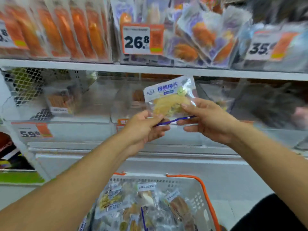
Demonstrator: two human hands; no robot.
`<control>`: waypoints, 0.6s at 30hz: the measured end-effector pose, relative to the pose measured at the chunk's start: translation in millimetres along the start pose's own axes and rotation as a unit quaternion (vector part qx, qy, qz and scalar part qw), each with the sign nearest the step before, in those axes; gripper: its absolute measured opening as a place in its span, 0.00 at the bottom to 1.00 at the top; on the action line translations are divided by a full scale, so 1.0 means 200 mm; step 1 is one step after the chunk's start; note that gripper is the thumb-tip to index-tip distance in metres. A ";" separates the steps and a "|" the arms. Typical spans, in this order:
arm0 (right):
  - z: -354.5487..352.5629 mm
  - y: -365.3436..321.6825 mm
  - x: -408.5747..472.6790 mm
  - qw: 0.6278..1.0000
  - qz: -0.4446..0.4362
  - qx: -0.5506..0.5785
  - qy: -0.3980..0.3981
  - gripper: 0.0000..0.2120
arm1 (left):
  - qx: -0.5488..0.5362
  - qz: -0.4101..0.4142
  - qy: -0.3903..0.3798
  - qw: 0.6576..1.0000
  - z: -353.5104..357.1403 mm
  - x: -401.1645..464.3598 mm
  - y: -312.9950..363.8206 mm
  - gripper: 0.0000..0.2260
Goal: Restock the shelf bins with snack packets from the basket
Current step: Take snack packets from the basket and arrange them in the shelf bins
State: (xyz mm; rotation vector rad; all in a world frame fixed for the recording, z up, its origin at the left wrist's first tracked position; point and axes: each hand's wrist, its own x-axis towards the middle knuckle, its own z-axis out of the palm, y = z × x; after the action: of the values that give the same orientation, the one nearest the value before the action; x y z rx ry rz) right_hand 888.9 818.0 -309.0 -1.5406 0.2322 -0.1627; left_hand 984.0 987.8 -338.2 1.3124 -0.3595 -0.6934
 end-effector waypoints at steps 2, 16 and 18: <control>-0.14 -0.04 0.01 0.989 -0.067 -0.090 0.093 0.05 | 0.054 -0.009 -0.028 0.998 0.20 0.06 -0.05 0.03; -1.17 0.06 0.06 0.831 0.024 -0.530 0.166 0.08 | 0.281 0.098 0.009 0.955 0.54 0.47 -0.07 0.02; -1.16 0.12 0.17 0.831 0.033 -0.533 0.158 0.11 | 0.285 0.094 0.003 0.954 0.55 0.47 -0.08 0.02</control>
State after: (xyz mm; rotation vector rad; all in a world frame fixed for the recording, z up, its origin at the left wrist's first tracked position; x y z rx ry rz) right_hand 862.1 586.5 -338.7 -2.6189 0.7264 -0.2542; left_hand 983.1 841.7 -340.5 1.7947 -0.7075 -0.4338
